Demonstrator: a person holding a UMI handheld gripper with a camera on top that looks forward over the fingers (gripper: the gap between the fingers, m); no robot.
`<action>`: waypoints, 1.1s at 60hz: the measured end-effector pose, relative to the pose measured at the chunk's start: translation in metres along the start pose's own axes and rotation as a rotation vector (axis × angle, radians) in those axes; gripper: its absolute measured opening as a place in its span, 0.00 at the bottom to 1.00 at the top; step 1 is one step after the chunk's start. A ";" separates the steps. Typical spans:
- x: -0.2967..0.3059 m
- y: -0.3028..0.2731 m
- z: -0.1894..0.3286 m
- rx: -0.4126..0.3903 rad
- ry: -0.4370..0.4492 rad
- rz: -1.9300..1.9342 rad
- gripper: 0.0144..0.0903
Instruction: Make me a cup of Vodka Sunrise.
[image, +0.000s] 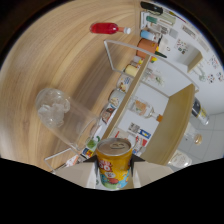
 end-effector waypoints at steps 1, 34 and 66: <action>-0.001 -0.001 -0.001 0.001 -0.005 -0.001 0.48; 0.102 0.107 -0.082 0.090 0.185 1.472 0.48; -0.164 0.128 -0.028 -0.116 -0.160 2.140 0.48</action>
